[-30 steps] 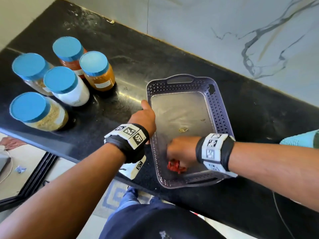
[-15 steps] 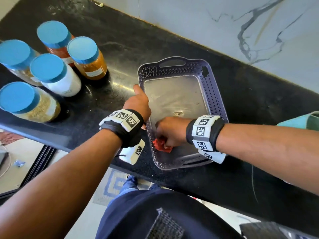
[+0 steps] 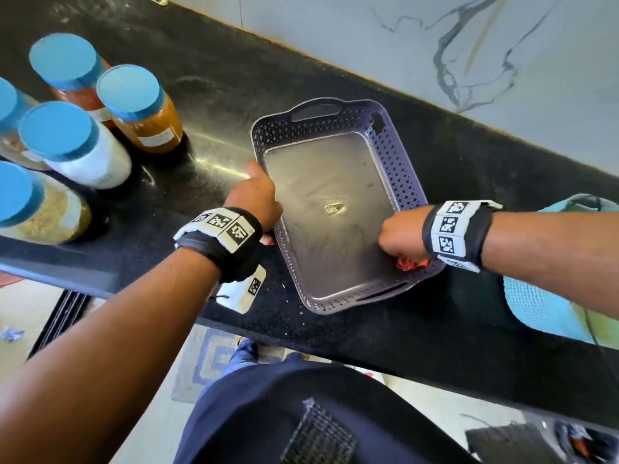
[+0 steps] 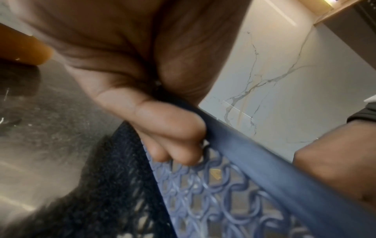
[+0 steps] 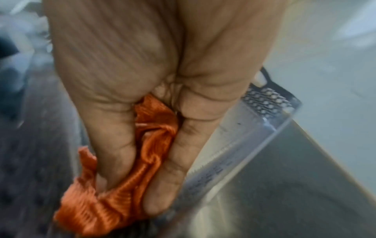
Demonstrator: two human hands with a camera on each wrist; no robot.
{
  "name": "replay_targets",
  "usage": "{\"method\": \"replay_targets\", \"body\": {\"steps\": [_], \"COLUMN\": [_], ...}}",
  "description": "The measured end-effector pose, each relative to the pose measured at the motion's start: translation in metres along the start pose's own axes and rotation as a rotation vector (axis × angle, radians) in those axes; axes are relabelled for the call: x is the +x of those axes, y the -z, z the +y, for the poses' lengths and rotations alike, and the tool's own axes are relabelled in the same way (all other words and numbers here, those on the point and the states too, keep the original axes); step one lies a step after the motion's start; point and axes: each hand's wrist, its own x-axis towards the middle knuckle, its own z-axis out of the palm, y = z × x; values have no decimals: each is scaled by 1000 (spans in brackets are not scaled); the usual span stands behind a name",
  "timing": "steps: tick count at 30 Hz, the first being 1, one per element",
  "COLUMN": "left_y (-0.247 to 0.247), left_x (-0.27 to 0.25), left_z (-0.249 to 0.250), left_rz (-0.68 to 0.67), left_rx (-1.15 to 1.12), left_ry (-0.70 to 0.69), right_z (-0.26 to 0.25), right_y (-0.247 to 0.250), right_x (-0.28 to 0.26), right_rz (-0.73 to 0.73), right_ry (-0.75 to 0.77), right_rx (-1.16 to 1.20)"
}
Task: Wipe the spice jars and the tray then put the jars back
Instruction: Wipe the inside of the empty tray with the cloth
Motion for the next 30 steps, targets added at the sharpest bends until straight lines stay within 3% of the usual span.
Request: {"method": "replay_targets", "body": {"steps": [4,7,10,14,17,19,21,25,28,30], "left_y": [5,6,9,9,8,9,13,26,18,7], "left_x": [-3,-8,-20,-37,-35,-24,-17,-29,-54,-63], "left_z": [0,-1,-6,-17,-15,-14,-12,-24,-38,-43], "left_rz": [-20,-27,-77,-178,-89,-39,-39,-7,-24,-47], "left_rx": [-121,-145,-172,-74,16,83,72,-131,-65,-23], "left_ry": [36,38,-5,-56,-131,-179,-206,-197,-170,-55], "right_z": [-1,-13,-31,-50,-56,-61,-69,-59,-46,-46], "right_y": [21,54,72,60,45,39,43,65,76,86], "right_x": [10,19,32,40,38,42,47,53,69,75], "right_rz": [128,374,559,471,413,463,471,565,670,646], "right_ry": [0,67,124,263,392,449,434,297,126,71], "right_rx": [230,438,436,418,383,197,62,355,486,449]}}
